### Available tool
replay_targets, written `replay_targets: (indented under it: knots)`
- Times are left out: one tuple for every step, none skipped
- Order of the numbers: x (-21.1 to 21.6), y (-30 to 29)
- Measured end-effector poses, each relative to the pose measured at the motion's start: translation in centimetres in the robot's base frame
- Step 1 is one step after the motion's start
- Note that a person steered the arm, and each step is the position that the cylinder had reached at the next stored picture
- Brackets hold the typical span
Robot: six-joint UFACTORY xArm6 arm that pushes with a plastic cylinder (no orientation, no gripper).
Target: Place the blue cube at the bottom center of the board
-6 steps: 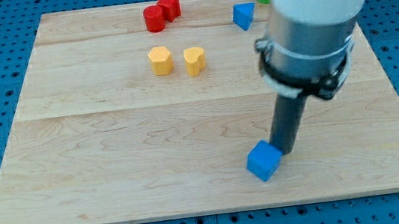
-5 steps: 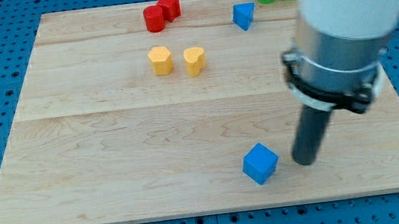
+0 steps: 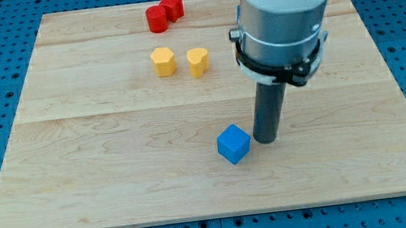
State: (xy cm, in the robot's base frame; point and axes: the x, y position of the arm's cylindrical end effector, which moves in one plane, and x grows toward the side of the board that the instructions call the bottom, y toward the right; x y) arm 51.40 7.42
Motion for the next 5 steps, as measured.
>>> replay_targets:
  knots:
    - [2.0, -5.0]
    - [2.6, -6.2]
    - [-1.8, -1.4]
    - [-7.1, 0.8]
    - [-12.7, 2.9]
